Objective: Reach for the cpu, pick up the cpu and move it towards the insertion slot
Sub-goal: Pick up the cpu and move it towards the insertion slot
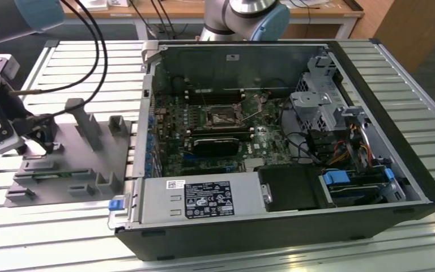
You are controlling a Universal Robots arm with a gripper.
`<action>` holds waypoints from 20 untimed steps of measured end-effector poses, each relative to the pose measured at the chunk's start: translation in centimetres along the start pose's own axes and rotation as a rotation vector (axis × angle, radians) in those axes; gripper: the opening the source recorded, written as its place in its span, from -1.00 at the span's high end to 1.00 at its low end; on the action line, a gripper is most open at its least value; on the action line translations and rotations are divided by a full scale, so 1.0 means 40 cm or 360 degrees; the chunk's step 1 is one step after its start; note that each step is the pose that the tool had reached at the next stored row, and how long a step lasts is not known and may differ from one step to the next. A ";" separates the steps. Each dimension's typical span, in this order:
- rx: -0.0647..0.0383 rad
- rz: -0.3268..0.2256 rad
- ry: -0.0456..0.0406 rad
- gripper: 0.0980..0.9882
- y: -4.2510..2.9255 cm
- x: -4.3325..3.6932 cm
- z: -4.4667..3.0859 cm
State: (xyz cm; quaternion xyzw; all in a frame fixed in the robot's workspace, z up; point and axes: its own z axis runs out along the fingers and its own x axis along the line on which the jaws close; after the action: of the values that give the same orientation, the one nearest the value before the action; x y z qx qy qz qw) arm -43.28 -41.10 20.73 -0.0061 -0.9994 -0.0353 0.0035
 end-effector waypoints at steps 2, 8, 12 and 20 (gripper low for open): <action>0.0000 0.0000 0.0000 0.00 0.000 0.000 -0.003; 0.0000 0.0000 0.0000 0.00 0.001 0.000 -0.010; 0.0000 0.0000 0.0000 0.00 0.001 0.000 -0.015; 0.0000 0.0000 0.0000 0.00 0.002 0.000 -0.028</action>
State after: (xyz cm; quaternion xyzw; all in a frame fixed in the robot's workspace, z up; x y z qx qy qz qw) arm -43.29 -41.10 21.84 -0.0063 -0.9994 -0.0353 0.0036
